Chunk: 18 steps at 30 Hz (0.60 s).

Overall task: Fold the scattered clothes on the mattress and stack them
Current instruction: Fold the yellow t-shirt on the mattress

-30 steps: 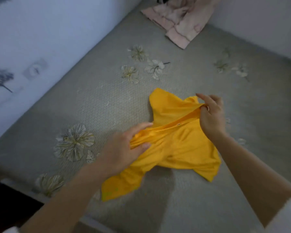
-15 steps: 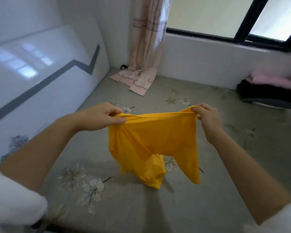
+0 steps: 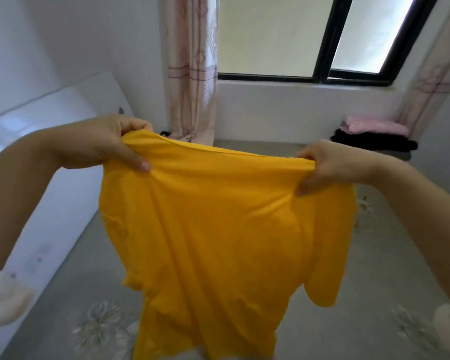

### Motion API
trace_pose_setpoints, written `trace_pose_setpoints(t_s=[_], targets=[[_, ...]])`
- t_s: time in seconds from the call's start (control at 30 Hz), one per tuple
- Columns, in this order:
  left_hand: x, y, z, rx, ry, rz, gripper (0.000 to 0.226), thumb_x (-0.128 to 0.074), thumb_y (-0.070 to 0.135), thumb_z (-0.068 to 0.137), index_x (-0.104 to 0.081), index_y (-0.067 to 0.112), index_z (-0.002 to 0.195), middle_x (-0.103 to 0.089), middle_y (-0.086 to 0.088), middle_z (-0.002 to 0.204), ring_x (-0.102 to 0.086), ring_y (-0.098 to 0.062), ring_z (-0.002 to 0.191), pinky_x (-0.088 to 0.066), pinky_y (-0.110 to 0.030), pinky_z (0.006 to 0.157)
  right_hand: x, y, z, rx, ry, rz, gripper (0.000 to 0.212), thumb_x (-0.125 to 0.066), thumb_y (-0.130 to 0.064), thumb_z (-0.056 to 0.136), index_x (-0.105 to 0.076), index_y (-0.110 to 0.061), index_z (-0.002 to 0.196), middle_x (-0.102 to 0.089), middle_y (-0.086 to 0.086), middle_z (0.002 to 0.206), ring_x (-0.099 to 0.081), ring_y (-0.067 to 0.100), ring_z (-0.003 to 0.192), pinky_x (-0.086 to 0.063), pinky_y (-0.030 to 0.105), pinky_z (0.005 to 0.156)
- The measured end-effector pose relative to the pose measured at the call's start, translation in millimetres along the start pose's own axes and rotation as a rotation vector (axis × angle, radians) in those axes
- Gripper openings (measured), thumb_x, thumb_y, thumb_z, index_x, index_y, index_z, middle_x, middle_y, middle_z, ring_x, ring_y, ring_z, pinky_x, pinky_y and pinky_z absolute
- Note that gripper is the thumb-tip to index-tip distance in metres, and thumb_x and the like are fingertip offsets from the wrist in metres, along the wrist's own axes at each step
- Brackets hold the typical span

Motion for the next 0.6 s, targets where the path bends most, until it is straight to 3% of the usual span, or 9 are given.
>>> trace_pose_setpoints(t_s=[0.1,0.17,0.2,0.23,0.33,0.4,0.47,0.53,0.6], targets=[[7,-17,17,0.148,-0.023,0.269,0.054,-0.089,0.037,0.056,-0.061,0.041,0.101,-0.063,0.008,0.098,-0.062,-0.020,0.086,-0.054,-0.031,0.066,-4,21,28,-0.129,0.168,-0.290,0.026,-0.075,-0.022,0.076,-0.055,-0.011,0.063,-0.057,0.008,0.066,-0.054,0.020,0.059,-0.043,0.032,0.056],[17,-38,42,0.218,0.072,0.519,0.027,-0.076,0.009,0.077,-0.062,0.023,0.096,-0.061,-0.001,0.092,-0.057,-0.023,0.084,-0.048,-0.031,0.069,-10,39,48,-0.216,0.261,-0.336,0.027,-0.065,-0.018,0.082,-0.048,-0.010,0.062,-0.050,0.008,0.063,-0.049,0.025,0.058,-0.038,0.030,0.053],[20,-47,51,0.263,0.142,0.644,0.012,-0.067,0.003,0.082,-0.061,0.014,0.082,-0.059,-0.008,0.081,-0.055,-0.026,0.076,-0.044,-0.031,0.063,-13,47,57,-0.252,0.306,-0.356,0.023,-0.059,-0.015,0.083,-0.047,-0.011,0.064,-0.049,0.008,0.065,-0.049,0.027,0.060,-0.038,0.030,0.055],[26,-58,58,0.326,0.243,0.742,0.015,-0.061,0.001,0.084,-0.058,0.008,0.071,-0.054,-0.012,0.070,-0.051,-0.026,0.068,-0.040,-0.030,0.058,-14,53,63,-0.275,0.356,-0.371,0.017,-0.055,-0.011,0.082,-0.049,-0.011,0.066,-0.050,0.009,0.068,-0.049,0.029,0.062,-0.038,0.030,0.057],[47,-80,66,0.440,0.584,0.834,0.018,-0.053,0.010,0.091,-0.058,0.001,0.076,-0.051,-0.016,0.069,-0.049,-0.030,0.066,-0.040,-0.035,0.060,-15,67,81,-0.333,0.497,-0.298,0.014,-0.048,-0.007,0.082,-0.058,-0.012,0.073,-0.059,0.012,0.076,-0.053,0.031,0.068,-0.039,0.031,0.060],[54,-87,73,0.467,0.694,0.742,0.023,-0.049,0.014,0.095,-0.058,0.003,0.076,-0.051,-0.016,0.073,-0.051,-0.035,0.072,-0.042,-0.038,0.065,-12,75,94,-0.414,0.559,-0.100,0.019,-0.043,-0.008,0.085,-0.060,-0.012,0.079,-0.061,0.012,0.076,-0.057,0.031,0.067,-0.045,0.033,0.061],[54,-86,86,0.478,0.740,0.484,0.023,-0.044,0.008,0.094,-0.054,0.003,0.074,-0.052,-0.019,0.075,-0.055,-0.036,0.071,-0.045,-0.038,0.060,-12,83,113,-0.503,0.560,0.406,0.026,-0.035,-0.008,0.090,-0.061,-0.005,0.090,-0.064,0.017,0.071,-0.063,0.030,0.055,-0.052,0.032,0.051],[48,-86,104,0.461,0.764,-0.077,0.020,-0.037,0.010,0.098,-0.055,0.003,0.095,-0.058,-0.020,0.076,-0.060,-0.030,0.055,-0.051,-0.032,0.043,-13,82,128,-0.515,0.570,0.997,0.028,-0.026,-0.009,0.097,-0.053,-0.003,0.105,-0.065,0.019,0.072,-0.063,0.028,0.052,-0.054,0.033,0.046],[45,-84,116,0.376,0.825,-0.475,0.028,-0.031,0.021,0.103,-0.054,0.011,0.116,-0.064,-0.017,0.090,-0.067,-0.022,0.054,-0.056,-0.031,0.043,1,84,137,-0.385,0.724,1.140,0.025,-0.033,-0.010,0.095,-0.057,-0.012,0.103,-0.062,0.014,0.079,-0.059,0.025,0.063,-0.051,0.034,0.058]])
Point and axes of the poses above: each hand's wrist, its own z-axis towards the middle knuckle, its own x-axis out of the back of the hand, y = z × x, the point moved 6 cm from there along z, towards the middle knuckle
